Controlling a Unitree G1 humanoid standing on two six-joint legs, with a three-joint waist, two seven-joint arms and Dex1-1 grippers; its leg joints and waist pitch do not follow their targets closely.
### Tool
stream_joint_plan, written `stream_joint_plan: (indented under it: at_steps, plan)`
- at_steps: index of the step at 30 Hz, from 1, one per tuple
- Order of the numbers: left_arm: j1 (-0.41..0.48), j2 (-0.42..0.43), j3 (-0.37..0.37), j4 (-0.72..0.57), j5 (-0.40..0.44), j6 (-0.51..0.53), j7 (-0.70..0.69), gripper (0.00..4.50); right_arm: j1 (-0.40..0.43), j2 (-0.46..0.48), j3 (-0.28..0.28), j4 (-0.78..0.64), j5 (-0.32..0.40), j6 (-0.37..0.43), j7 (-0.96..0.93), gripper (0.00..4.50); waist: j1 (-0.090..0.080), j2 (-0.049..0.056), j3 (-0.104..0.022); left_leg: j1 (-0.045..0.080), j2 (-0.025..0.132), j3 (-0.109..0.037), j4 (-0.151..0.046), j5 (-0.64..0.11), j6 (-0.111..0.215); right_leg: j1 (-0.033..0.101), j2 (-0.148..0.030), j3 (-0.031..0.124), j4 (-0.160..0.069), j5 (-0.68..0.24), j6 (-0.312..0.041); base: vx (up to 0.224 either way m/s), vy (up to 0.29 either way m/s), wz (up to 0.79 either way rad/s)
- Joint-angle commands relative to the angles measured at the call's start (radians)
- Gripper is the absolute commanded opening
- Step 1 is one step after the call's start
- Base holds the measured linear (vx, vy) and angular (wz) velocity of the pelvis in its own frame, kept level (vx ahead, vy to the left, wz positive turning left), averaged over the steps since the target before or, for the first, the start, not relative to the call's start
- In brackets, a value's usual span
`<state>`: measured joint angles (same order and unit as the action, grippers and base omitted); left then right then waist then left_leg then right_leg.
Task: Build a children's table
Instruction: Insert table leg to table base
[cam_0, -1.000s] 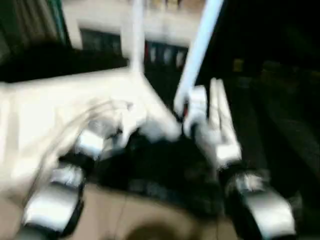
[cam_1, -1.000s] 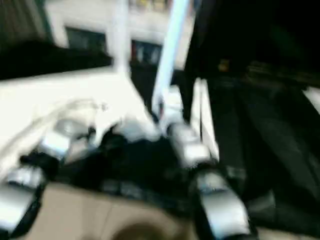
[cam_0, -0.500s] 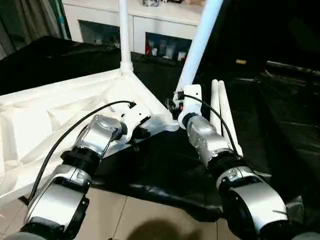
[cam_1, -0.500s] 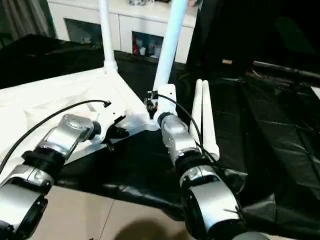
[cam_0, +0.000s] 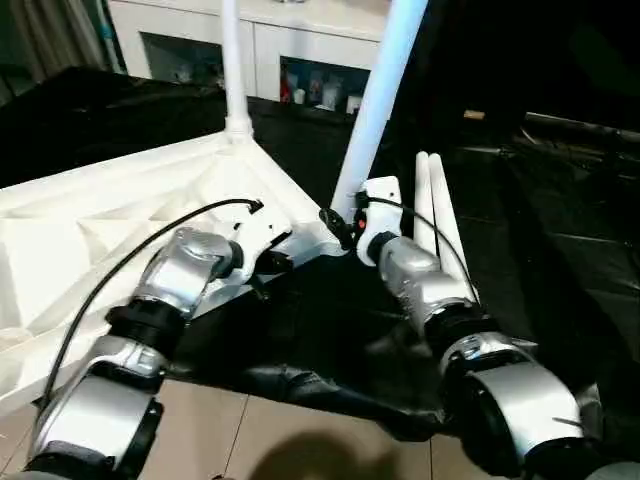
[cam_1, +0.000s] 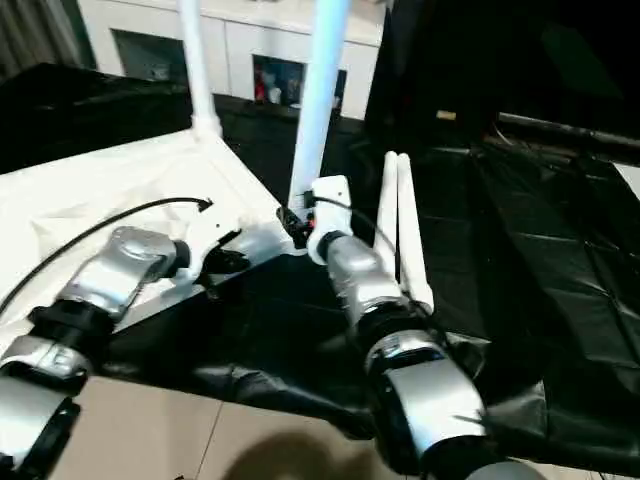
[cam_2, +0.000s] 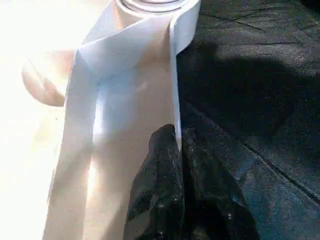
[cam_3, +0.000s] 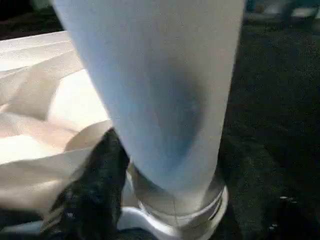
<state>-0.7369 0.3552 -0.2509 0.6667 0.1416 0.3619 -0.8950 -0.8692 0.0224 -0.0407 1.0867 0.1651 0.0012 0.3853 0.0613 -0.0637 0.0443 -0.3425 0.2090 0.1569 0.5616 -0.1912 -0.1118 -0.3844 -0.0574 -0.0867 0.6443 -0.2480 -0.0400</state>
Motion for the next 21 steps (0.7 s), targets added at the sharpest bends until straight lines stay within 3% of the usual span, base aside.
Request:
stream_joint_plan:
  at_steps: [1, 3, 6, 10, 14, 18, 21]
  plan:
    - [0.013, 0.006, -0.017, -0.019, 0.011, -0.021, -0.010, 0.00, -0.001, 0.000, 0.006, -0.022, 0.013, 0.028, 0.056, 3.26, 0.000, 0.018, -0.055, -0.008, 0.030, 0.002, -0.052, -0.018, 0.054, 0.061, -0.088, 0.070, -0.070, 0.155, -0.217, 0.000, 0.000, 0.00]
    - [0.019, 0.016, -0.021, -0.028, 0.006, -0.025, -0.032, 0.00, 0.010, -0.032, 0.010, -0.058, 0.020, 0.041, 0.110, 3.46, -0.001, 0.019, -0.058, -0.009, 0.028, 0.004, -0.047, 0.006, 0.074, 0.063, -0.086, 0.070, -0.064, 0.215, -0.236, 0.000, 0.000, 0.00]
    - [0.020, 0.018, -0.020, -0.030, 0.006, -0.024, -0.033, 0.00, 0.016, -0.043, 0.014, -0.068, 0.015, 0.039, 0.123, 3.83, -0.001, 0.018, -0.057, -0.008, 0.030, 0.005, -0.046, 0.005, 0.088, 0.063, -0.089, 0.069, -0.064, 0.229, -0.247, 0.000, 0.000, 0.00]
    - [0.024, 0.029, -0.026, -0.032, 0.003, -0.041, -0.052, 0.00, 0.058, -0.081, 0.038, -0.127, 0.005, 0.040, 0.212, 3.83, 0.001, 0.016, -0.057, -0.008, 0.030, 0.006, -0.045, 0.004, 0.094, 0.066, -0.088, 0.069, -0.064, 0.227, -0.251, 0.000, 0.000, 0.00]
    - [0.024, 0.047, -0.034, -0.027, 0.006, -0.067, -0.070, 0.00, 0.117, -0.119, 0.058, -0.203, 0.016, 0.054, 0.327, 3.83, 0.002, 0.014, -0.060, -0.009, 0.029, 0.005, -0.040, 0.041, 0.125, 0.068, -0.088, 0.068, -0.057, 0.298, -0.257, 0.000, 0.000, 0.00]
    - [0.023, 0.049, -0.033, -0.027, 0.005, -0.068, -0.071, 0.00, 0.131, -0.124, 0.055, -0.219, 0.022, 0.063, 0.345, 3.68, 0.001, 0.014, -0.058, -0.008, 0.030, 0.005, -0.042, 0.006, 0.110, 0.067, -0.090, 0.067, -0.063, 0.218, -0.260, 0.000, 0.000, 0.00]
    - [0.021, 0.049, -0.033, -0.021, 0.003, -0.074, -0.070, 0.00, 0.151, -0.117, 0.041, -0.223, 0.026, 0.061, 0.320, 3.47, 0.001, 0.015, -0.059, -0.006, 0.032, 0.005, -0.041, 0.011, 0.101, 0.066, -0.089, 0.068, -0.062, 0.220, -0.260, 0.000, 0.000, 0.00]
